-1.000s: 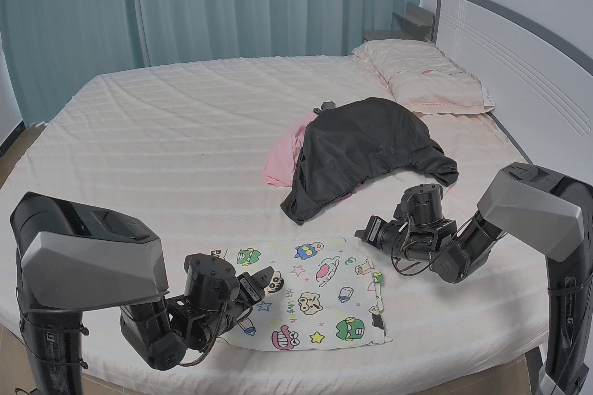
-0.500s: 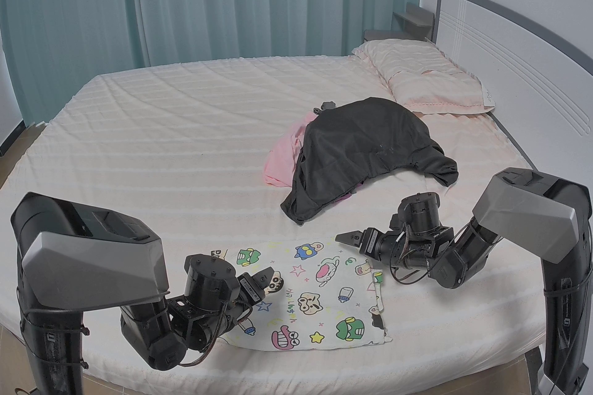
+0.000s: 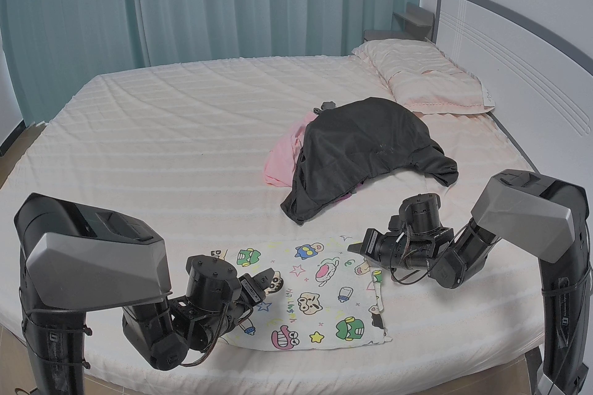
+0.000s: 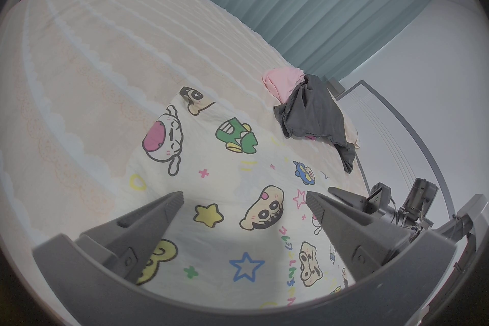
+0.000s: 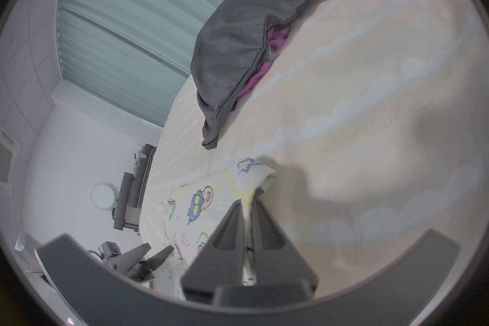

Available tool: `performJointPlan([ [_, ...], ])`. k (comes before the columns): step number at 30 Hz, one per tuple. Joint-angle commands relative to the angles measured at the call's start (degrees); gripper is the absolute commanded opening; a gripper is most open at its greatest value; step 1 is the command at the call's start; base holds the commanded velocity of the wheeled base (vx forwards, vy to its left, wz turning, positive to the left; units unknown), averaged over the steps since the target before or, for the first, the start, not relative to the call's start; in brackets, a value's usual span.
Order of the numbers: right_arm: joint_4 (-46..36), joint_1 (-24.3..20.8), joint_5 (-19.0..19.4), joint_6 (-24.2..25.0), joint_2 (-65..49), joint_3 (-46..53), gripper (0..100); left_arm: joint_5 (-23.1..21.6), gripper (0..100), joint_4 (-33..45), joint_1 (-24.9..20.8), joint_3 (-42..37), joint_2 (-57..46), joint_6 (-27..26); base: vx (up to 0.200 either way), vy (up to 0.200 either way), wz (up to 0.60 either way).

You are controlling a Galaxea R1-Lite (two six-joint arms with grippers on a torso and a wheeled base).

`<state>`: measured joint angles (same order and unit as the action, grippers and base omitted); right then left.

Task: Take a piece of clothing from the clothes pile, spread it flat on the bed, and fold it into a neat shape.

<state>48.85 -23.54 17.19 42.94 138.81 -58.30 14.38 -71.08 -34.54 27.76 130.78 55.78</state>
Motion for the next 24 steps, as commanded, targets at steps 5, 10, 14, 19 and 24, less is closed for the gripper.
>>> performJointPlan([
  [5, 5.03, 1.57, 2.76, 6.46, -1.35, 1.08, 0, 0.03, 100, -0.02, -0.01, 0.02, 0.09, 0.03, 0.0, 0.0, 0.0],
  [10, 6.7, 2.27, 2.76, 6.55, -1.35, 1.61, 0, 0.03, 100, -0.02, -0.01, 0.02, 0.09, 0.03, 0.0, 0.0, 0.0],
  [14, 6.52, 2.27, 2.59, 6.37, -0.74, 2.05, 0, 0.03, 100, -0.02, -0.01, 0.02, 0.09, 0.03, 0.0, 0.0, 0.0],
  [19, 6.7, 2.36, 2.5, 5.32, -0.03, 2.22, 0, 0.03, 100, -0.11, -0.01, 0.02, 0.09, 0.03, 0.0, 0.0, 0.0],
  [24, 6.17, 2.18, 2.59, 4.44, -0.03, 2.22, 100, 0.03, 100, -0.11, -0.01, 0.02, 0.18, 0.03, 0.0, 0.0, 0.0],
])
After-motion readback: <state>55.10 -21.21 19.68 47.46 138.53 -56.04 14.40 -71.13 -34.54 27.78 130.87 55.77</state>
